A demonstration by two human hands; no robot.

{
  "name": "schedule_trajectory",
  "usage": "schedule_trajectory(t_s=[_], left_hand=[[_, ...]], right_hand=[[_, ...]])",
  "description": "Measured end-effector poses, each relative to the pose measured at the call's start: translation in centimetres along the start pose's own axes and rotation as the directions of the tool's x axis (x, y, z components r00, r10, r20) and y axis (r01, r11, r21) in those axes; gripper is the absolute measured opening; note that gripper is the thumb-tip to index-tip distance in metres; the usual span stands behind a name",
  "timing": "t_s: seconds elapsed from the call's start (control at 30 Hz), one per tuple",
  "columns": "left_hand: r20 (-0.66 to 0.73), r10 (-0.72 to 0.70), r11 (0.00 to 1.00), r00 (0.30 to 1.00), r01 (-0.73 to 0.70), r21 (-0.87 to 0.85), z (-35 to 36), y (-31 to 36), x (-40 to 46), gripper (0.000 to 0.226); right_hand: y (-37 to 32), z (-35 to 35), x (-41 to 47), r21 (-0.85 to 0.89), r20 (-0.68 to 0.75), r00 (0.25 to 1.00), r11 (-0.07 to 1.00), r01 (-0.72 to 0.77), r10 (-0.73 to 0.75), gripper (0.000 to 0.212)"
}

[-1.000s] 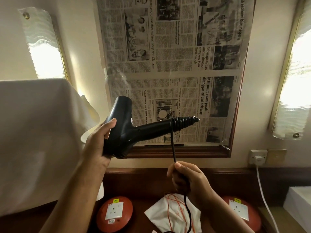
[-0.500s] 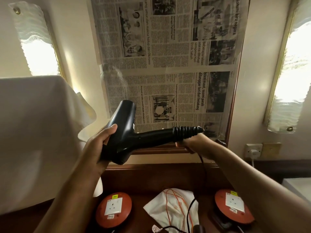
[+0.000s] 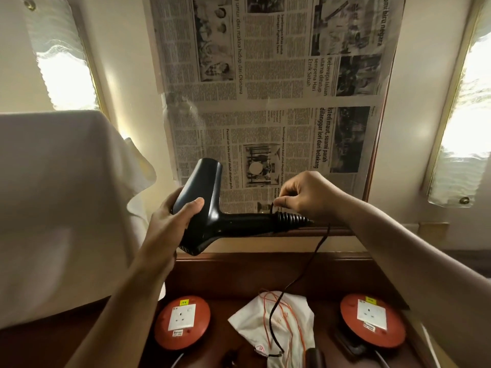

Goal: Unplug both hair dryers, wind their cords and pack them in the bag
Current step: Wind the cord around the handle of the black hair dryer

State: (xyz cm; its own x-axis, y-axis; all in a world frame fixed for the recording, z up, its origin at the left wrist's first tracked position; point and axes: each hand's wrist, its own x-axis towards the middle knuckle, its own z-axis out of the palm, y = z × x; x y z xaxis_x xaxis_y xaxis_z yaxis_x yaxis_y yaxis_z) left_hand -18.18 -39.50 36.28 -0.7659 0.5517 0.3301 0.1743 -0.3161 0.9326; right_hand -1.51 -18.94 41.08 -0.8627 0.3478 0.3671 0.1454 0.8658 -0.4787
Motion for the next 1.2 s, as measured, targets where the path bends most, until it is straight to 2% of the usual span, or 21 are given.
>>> schedule_trajectory(t_s=[0.17, 0.37, 0.43, 0.47, 0.53, 0.6, 0.7, 0.73, 0.8, 0.87, 1.03, 1.13, 1.2], left_hand=[[-0.093, 0.016, 1.000, 0.996, -0.014, 0.024, 0.1, -0.8, 0.5, 0.037], [-0.120, 0.039, 0.999, 0.992, -0.041, -0.014, -0.5, -1.4, 0.9, 0.034], [-0.168, 0.051, 0.998, 0.984, -0.055, -0.018, -0.8, -1.5, 1.1, 0.029], [-0.192, 0.049, 0.998, 0.980, -0.056, -0.033, -0.9, -1.5, 1.1, 0.028], [-0.221, 0.015, 0.997, 0.975, -0.032, -0.075, -1.3, -1.6, 1.3, 0.029], [-0.239, -0.022, 0.995, 0.971, -0.003, -0.102, -1.5, -1.8, 1.2, 0.026], [-0.224, -0.081, 0.987, 0.971, 0.047, -0.154, -1.6, -2.2, 1.0, 0.032], [-0.213, -0.103, 0.982, 0.972, 0.066, -0.176, -1.6, -2.3, 0.9, 0.036], [-0.206, -0.142, 0.973, 0.968, 0.098, -0.211, -1.7, -2.4, 0.7, 0.039], [-0.198, -0.176, 0.963, 0.964, 0.128, -0.236, -1.9, -2.6, 0.6, 0.039], [-0.126, -0.211, 0.951, 0.969, 0.173, -0.257, -2.1, -2.3, 0.1, 0.040], [-0.085, -0.208, 0.944, 0.974, 0.177, -0.279, -2.1, -2.0, -0.3, 0.041], [-0.078, -0.201, 0.943, 0.976, 0.172, -0.285, -2.3, -2.0, -0.4, 0.039]], right_hand=[[-1.5, 2.0, -2.1, -0.090, -0.094, 0.996, 0.996, -0.017, 0.009, 0.022], [-2.1, 4.7, -4.1, 0.086, -0.145, 0.982, 0.991, -0.107, 0.118, 0.020], [-2.2, 5.8, -4.6, 0.251, -0.132, 0.975, 0.958, -0.141, 0.178, 0.015], [-2.3, 6.4, -4.9, 0.406, -0.081, 0.973, 0.899, -0.167, 0.218, 0.014], [-2.2, 7.6, -5.5, 0.678, 0.031, 0.964, 0.703, -0.214, 0.264, 0.016], [-1.8, 8.8, -5.9, 0.836, 0.101, 0.957, 0.499, -0.230, 0.271, 0.020], [-1.2, 10.4, -6.4, 0.966, 0.195, 0.963, 0.136, -0.221, 0.185, 0.020], [-1.1, 10.8, -6.6, 0.975, 0.208, 0.967, 0.044, -0.216, 0.146, 0.019], [-0.8, 11.6, -6.8, 0.977, 0.214, 0.972, -0.039, -0.211, 0.097, 0.020], [-0.6, 12.2, -7.0, 0.979, 0.201, 0.976, 0.011, -0.203, 0.080, 0.020], [0.1, 12.9, -7.6, 0.917, 0.078, 0.991, 0.382, -0.113, 0.106, 0.017], [0.2, 12.7, -7.9, 0.861, 0.036, 0.994, 0.502, -0.084, 0.104, 0.012], [0.1, 12.6, -7.9, 0.836, 0.015, 0.991, 0.543, -0.086, 0.133, 0.012]])
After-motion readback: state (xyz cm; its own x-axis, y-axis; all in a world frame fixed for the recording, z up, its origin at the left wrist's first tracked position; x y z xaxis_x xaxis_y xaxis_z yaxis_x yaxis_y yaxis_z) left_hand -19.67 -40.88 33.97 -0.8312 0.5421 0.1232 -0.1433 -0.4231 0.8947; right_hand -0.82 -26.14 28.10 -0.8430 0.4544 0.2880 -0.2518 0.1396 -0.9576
